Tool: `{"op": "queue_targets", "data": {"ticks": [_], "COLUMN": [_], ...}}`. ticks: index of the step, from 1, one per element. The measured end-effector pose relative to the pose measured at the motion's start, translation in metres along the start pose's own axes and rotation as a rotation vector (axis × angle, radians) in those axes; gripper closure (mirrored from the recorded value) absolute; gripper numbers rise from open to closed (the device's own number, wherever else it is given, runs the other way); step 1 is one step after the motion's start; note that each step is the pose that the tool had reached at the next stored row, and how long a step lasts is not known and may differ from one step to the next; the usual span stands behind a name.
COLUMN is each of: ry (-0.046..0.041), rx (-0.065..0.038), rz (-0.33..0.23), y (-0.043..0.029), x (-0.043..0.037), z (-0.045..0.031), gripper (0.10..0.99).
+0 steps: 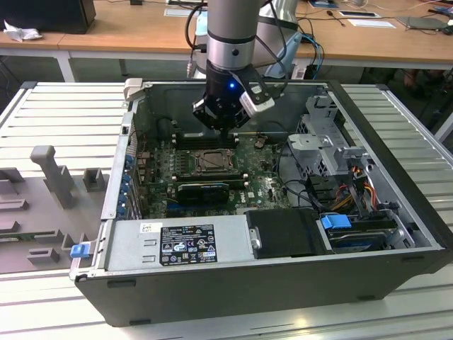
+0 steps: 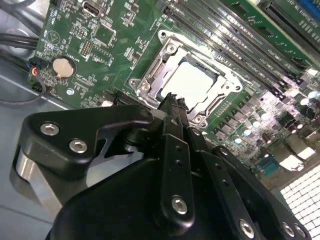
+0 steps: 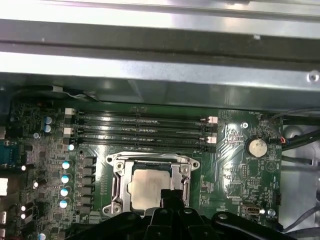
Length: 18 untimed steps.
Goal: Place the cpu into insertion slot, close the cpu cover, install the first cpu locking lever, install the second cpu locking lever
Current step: 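Install the second cpu locking lever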
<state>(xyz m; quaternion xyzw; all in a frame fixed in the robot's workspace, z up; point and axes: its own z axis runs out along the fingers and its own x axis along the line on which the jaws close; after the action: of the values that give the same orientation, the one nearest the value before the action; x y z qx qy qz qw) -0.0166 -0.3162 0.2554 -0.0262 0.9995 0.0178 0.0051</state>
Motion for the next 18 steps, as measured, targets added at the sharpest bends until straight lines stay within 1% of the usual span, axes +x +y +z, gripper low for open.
{"op": "queue_targets", "data": {"ticks": [2,5,6,8,9,10,11,12,13,14,16,18], "ry": [0.0,0.0,0.0013,0.0073,0.0102,0.0107,0.0101,0.0094,0.0085,0.0082,0.008,0.0083], "rx": [0.0,0.0,0.0,-0.002,-0.009,-0.016,-0.03,-0.043,-0.058,-0.065,-0.07,-0.076], "rz": [0.0,0.0,0.0,0.0,0.001,0.001,0.001,0.001,0.001,0.001,0.0,-0.009], "y": [-0.0044,-0.0147,-0.0175,-0.0218,-0.0265,-0.0318,-0.0358,-0.0381,-0.0401,-0.0415,-0.045,-0.053], "x": [0.0006,0.0015,0.0017,0.002,0.0022,0.0025,0.0029,0.0032,0.004,0.0046,0.0059,0.0082], "z": [-0.0001,-0.0002,-0.0001,0.0002,0.0008,0.002,0.003,0.0037,0.0049,0.0062,0.0095,0.0153], "gripper": [0.98,0.98,0.98,0.98,0.98,0.98,0.98,0.98,0.98,0.98,0.98,0.98]}}
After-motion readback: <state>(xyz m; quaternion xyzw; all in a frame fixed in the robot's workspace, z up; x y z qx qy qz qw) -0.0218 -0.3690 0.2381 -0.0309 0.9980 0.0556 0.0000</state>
